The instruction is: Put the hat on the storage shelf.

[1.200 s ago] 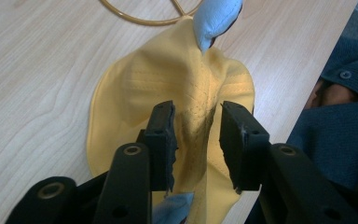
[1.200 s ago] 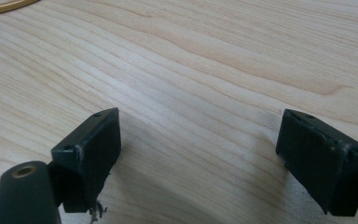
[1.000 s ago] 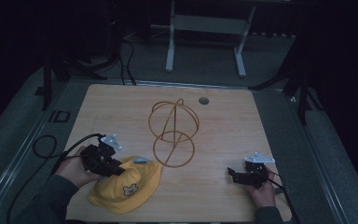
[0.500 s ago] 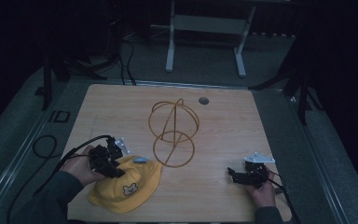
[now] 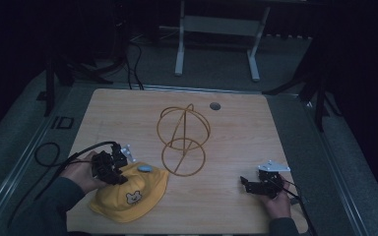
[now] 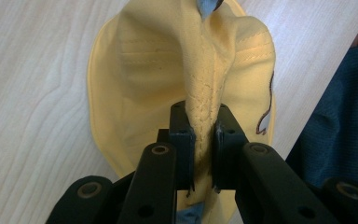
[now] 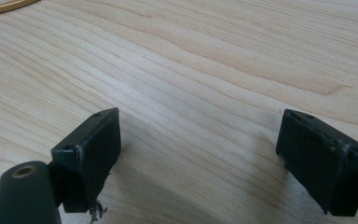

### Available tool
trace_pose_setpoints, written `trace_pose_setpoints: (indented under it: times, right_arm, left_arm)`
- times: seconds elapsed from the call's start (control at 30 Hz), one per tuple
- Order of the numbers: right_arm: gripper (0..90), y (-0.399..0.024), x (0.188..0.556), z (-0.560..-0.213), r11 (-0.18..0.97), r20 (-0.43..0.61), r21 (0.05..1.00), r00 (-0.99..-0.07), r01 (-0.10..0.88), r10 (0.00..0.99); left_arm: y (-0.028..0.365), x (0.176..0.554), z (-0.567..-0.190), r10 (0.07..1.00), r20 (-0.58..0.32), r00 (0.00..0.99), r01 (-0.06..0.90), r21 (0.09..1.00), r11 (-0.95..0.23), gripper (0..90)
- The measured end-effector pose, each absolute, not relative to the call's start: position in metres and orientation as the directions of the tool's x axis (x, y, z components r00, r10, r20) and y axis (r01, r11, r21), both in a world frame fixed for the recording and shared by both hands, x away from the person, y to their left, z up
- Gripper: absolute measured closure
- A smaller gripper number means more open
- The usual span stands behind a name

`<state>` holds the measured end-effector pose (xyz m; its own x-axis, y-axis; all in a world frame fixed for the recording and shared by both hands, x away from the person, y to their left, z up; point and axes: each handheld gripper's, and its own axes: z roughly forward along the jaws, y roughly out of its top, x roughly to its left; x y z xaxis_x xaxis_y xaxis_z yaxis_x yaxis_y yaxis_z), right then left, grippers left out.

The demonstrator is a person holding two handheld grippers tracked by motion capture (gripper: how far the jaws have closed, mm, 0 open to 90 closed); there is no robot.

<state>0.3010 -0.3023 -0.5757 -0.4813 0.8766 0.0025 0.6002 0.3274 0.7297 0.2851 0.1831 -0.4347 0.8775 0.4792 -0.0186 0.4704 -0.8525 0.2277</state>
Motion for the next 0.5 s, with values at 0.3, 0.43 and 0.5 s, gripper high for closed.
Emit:
trace_pose_setpoints:
  times: [0.3,0.43,0.5]
  right_arm:
    - [13.8,-0.302,0.301,-0.576,0.328,0.002,0.730,-0.481,0.600,0.876]
    - [13.8,-0.302,0.301,-0.576,0.328,0.002,0.730,-0.482,0.600,0.876]
    - [13.8,-0.302,0.301,-0.576,0.329,0.001,0.730,-0.482,0.600,0.876]
  left_arm:
    - [0.193,0.286,-0.425,0.496,-0.001,0.868,0.479,0.265,-0.837,81.3]
    - [0.198,0.286,-0.421,0.503,-0.005,0.864,0.485,0.275,-0.830,81.3]
    - [0.201,0.287,-0.419,0.507,-0.007,0.862,0.488,0.286,-0.825,81.2]
